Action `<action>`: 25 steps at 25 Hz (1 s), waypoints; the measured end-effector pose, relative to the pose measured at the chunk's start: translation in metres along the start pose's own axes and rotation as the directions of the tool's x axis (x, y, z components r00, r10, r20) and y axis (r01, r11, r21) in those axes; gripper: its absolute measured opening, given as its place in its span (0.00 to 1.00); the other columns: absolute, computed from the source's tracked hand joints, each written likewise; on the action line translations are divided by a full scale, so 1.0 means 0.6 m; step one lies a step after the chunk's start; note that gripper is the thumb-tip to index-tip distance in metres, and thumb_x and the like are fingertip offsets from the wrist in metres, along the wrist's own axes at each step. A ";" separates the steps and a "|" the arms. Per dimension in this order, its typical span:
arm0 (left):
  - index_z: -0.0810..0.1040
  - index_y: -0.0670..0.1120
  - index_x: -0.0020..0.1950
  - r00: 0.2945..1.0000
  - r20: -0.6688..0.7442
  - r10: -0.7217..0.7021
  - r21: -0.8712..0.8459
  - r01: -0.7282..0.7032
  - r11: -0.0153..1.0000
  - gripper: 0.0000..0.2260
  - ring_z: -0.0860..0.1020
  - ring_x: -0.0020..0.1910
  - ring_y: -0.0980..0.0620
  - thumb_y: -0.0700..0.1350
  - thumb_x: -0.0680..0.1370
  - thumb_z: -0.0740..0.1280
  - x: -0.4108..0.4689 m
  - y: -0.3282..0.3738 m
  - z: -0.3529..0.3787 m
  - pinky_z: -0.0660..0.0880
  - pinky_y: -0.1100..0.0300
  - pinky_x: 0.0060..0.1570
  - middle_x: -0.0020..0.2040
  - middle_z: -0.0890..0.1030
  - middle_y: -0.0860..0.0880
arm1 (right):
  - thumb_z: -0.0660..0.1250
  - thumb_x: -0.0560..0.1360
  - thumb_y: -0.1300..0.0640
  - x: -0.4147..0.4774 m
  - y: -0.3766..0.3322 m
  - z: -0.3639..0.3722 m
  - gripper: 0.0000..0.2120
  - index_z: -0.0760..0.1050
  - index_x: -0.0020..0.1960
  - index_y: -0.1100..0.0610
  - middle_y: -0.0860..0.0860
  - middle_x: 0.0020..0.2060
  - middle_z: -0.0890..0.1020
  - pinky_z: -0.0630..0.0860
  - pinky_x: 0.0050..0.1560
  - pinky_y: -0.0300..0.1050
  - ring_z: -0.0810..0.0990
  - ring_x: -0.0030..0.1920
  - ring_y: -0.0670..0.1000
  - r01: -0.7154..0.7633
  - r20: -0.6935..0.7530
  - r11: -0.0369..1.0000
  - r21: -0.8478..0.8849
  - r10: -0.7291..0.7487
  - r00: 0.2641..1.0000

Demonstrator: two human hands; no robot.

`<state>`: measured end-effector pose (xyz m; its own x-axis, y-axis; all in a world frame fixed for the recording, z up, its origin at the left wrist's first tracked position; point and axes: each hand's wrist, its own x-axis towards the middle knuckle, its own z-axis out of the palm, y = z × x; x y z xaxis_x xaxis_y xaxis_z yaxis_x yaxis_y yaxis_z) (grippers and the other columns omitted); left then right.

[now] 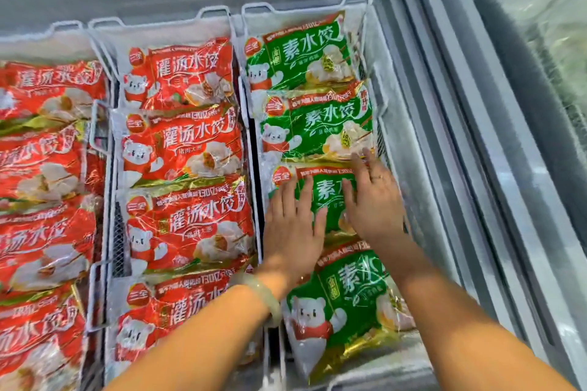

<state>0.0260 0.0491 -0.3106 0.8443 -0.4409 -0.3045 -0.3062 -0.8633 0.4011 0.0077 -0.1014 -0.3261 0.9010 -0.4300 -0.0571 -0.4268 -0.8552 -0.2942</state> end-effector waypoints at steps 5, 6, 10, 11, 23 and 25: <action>0.38 0.51 0.78 0.999 -0.008 -0.052 0.062 0.052 0.997 0.26 0.34 0.77 0.48 0.55 0.82 0.42 0.180 -0.022 -0.015 0.39 0.49 0.77 0.78 0.35 0.47 | 0.47 0.81 0.45 0.098 -0.013 0.031 0.28 0.41 0.78 0.47 0.47 0.78 0.44 0.42 0.77 0.53 0.41 0.78 0.50 0.169 0.281 0.986 -0.017 -0.157 0.947; 0.35 0.52 0.77 0.996 0.028 -0.081 0.055 0.080 0.995 0.26 0.32 0.76 0.47 0.56 0.82 0.42 0.186 -0.036 -0.005 0.38 0.49 0.76 0.77 0.33 0.47 | 0.44 0.80 0.41 0.109 -0.011 0.039 0.29 0.37 0.77 0.43 0.44 0.77 0.38 0.38 0.76 0.55 0.36 0.77 0.50 0.188 0.346 0.980 -0.060 -0.156 0.925; 0.30 0.61 0.73 0.986 0.024 -0.165 0.000 0.165 0.986 0.25 0.30 0.75 0.45 0.59 0.81 0.42 0.154 -0.066 0.038 0.33 0.49 0.73 0.76 0.30 0.49 | 0.39 0.72 0.26 0.128 0.005 0.068 0.37 0.29 0.74 0.39 0.42 0.72 0.26 0.31 0.72 0.64 0.24 0.73 0.54 0.209 0.438 0.964 -0.163 -0.119 0.891; 0.30 0.61 0.73 0.985 0.008 -0.171 0.009 0.171 0.985 0.25 0.30 0.75 0.45 0.59 0.81 0.42 0.153 -0.065 0.040 0.32 0.49 0.73 0.76 0.30 0.49 | 0.39 0.70 0.25 0.131 0.007 0.071 0.39 0.29 0.74 0.39 0.42 0.72 0.25 0.30 0.71 0.65 0.24 0.72 0.54 0.202 0.419 0.966 -0.159 -0.120 0.900; 0.40 0.57 0.78 0.980 0.034 -0.198 0.118 0.193 0.974 0.25 0.39 0.78 0.44 0.57 0.82 0.43 0.148 -0.062 0.002 0.38 0.49 0.75 0.79 0.41 0.47 | 0.47 0.78 0.36 0.113 -0.013 0.050 0.32 0.40 0.77 0.41 0.43 0.77 0.38 0.43 0.76 0.61 0.36 0.77 0.53 0.173 0.326 0.968 -0.185 -0.105 0.939; 0.46 0.51 0.79 0.984 0.042 -0.171 0.116 0.165 0.979 0.26 0.42 0.78 0.44 0.56 0.82 0.45 0.140 -0.068 -0.018 0.40 0.49 0.76 0.79 0.46 0.46 | 0.50 0.79 0.40 0.100 -0.022 0.035 0.30 0.46 0.78 0.46 0.47 0.78 0.45 0.46 0.77 0.58 0.43 0.78 0.52 0.133 0.294 0.974 -0.182 -0.075 0.953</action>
<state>0.1138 0.0498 -0.3431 0.8650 -0.2968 -0.4046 -0.2115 -0.9468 0.2426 0.0690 -0.1100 -0.3457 0.9134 -0.2603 -0.3130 -0.3102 -0.9430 -0.1209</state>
